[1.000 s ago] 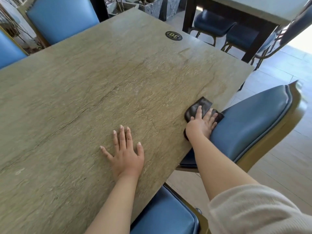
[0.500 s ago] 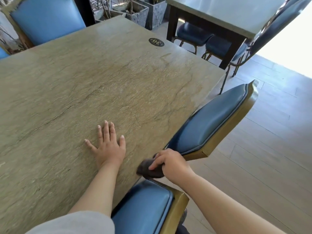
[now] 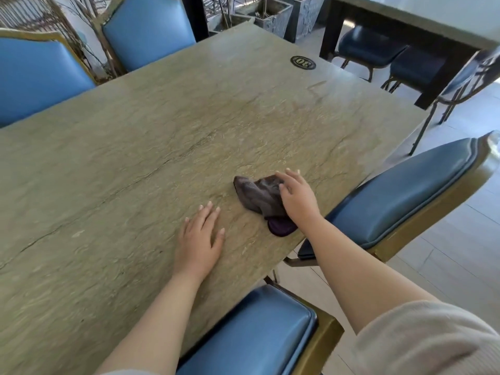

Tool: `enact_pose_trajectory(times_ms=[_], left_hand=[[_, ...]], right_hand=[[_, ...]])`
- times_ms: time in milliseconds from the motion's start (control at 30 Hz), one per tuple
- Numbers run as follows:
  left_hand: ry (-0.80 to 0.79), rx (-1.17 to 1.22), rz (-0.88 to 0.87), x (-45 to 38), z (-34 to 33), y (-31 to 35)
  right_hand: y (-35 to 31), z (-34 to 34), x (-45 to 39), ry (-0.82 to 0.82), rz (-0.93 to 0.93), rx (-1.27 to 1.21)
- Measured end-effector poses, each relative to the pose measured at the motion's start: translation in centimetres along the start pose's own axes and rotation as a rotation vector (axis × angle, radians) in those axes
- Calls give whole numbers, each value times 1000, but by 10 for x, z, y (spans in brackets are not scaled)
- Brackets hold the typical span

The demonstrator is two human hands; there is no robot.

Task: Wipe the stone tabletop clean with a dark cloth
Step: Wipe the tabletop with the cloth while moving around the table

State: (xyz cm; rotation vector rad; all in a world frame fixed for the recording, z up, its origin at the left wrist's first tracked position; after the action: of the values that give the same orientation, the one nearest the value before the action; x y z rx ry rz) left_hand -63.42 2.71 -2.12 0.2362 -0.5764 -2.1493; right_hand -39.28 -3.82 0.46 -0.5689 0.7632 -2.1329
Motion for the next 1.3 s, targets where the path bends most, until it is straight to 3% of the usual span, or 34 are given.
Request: enact_pose_trajectory(times_ms=[133, 233, 333, 467, 633, 800, 900, 967, 1100, 1167, 1233, 1300], left_hand=[[163, 107, -60, -32, -2, 38], [-6, 87, -180, -64, -18, 84], [-206, -111, -78, -83, -42, 109], [-224, -216, 33, -113, -34, 81], [-85, -239, 215, -99, -19, 60], [-190, -273, -162, 7, -39, 81], [-198, -361, -232, 28, -32, 53], [-172, -363, -131, 22, -20, 23], [-25, -279, 272, 15, 16, -41], [15, -252, 364, 23, 26, -57], [44, -218, 278, 43, 25, -57], [-12, -228, 80, 72, 17, -44]], right_hand=[[30, 4, 4, 0, -104, 152], [32, 5, 2, 48, -138, 33], [33, 6, -2, 61, -129, 21], [36, 4, -6, 51, -116, 42], [29, 1, -5, 33, -160, 81], [12, -1, 6, -67, -186, 63], [-7, -17, 21, -115, -104, 69], [-23, -31, 27, -184, -24, 94], [-48, -50, 29, -359, 148, 218], [-53, -54, 29, -403, 206, 323], [-52, -53, 28, -412, 216, 357], [-50, -52, 30, -409, 220, 350]])
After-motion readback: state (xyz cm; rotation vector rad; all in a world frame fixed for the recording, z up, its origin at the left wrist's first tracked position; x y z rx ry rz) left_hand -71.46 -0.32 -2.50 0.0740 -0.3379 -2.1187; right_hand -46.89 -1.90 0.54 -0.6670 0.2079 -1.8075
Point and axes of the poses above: each hand's wrist, its own x-axis away from the middle knuckle, its own z-axis out of the back of the hand, y = z × x, the point moved 1 cm from there along -x, towards the middle knuckle, and after that the axes turned 8 degrees about x, right-handed, at the moved point
